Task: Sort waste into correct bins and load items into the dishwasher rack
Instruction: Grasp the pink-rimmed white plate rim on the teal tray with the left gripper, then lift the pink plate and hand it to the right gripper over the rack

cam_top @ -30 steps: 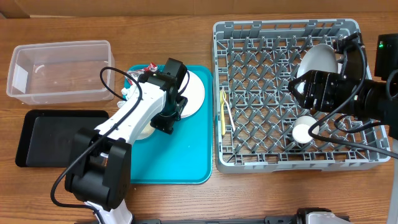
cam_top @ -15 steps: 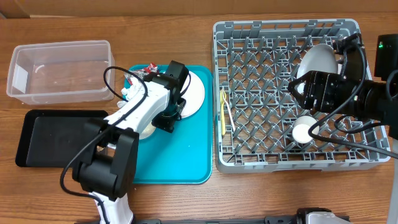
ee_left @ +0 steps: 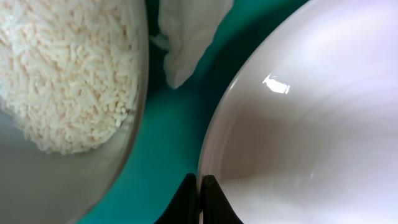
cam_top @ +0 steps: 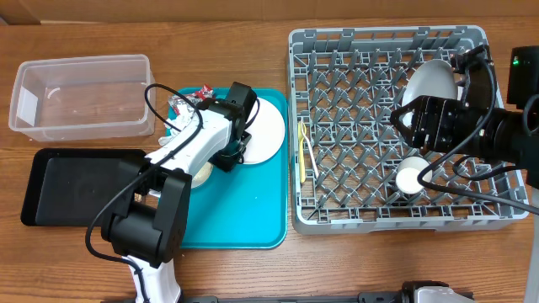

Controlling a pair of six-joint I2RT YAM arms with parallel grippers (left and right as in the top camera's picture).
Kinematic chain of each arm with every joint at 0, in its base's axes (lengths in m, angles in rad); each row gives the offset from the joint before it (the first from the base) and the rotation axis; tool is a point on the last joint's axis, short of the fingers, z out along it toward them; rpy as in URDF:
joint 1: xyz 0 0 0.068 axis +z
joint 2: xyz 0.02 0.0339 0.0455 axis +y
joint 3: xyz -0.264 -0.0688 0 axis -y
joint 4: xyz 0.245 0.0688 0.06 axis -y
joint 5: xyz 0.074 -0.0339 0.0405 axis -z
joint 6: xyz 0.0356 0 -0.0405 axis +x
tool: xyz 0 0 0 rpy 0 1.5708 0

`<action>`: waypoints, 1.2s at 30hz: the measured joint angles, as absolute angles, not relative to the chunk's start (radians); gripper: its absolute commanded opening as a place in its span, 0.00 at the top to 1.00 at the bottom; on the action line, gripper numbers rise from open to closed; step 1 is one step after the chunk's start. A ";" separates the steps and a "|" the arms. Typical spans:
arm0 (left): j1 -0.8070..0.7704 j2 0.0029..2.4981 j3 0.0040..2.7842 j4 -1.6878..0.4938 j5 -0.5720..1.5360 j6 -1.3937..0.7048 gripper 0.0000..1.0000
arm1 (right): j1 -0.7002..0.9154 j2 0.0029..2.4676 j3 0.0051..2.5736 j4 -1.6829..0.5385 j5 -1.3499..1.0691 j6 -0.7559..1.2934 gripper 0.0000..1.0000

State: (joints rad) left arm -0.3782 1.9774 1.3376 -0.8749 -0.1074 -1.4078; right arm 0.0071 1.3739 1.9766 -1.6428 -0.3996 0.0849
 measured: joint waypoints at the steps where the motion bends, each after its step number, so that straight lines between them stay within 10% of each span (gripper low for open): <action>1: -0.378 1.977 1.341 -0.879 -0.110 -1.384 0.96 | 0.007 1.374 1.977 -1.643 -0.400 0.084 0.27; 19: -0.378 1.649 1.617 -1.201 -0.299 -0.883 0.96 | 0.007 1.374 1.977 -1.646 -0.400 0.061 0.32; 36: -0.378 1.266 1.740 -1.129 0.089 -0.339 0.96 | 0.017 1.390 1.917 -1.458 -0.764 -0.245 0.31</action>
